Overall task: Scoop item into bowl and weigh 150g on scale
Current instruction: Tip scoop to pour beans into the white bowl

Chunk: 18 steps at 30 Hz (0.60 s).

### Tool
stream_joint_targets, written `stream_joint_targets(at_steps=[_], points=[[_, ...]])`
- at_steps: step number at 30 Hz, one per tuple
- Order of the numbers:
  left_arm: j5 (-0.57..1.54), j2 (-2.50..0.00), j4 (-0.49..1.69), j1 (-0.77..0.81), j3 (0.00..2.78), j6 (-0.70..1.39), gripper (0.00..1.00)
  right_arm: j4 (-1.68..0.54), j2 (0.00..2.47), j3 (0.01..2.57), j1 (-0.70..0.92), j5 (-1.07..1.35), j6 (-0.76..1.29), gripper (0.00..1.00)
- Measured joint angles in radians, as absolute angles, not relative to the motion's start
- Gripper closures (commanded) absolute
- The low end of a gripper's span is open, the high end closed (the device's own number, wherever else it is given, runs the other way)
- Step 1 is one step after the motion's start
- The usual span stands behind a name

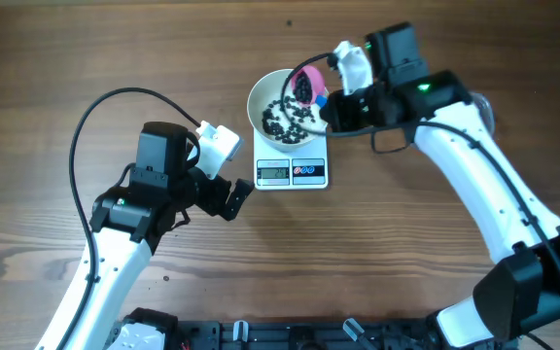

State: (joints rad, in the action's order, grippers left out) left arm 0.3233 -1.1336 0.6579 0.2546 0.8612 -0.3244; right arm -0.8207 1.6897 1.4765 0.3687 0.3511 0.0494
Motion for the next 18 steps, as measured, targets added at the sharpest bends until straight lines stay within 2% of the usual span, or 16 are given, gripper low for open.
stream_joint_targets(at_steps=[6,18], points=[[0.323,-1.134,0.658,0.255,0.861,-0.324,0.00,-0.820,1.690,1.477,0.458,0.115,0.015,0.96],[0.323,-1.134,0.658,0.255,0.861,-0.324,0.00,-0.780,1.690,1.477,0.525,-0.081,-0.119,0.96]])
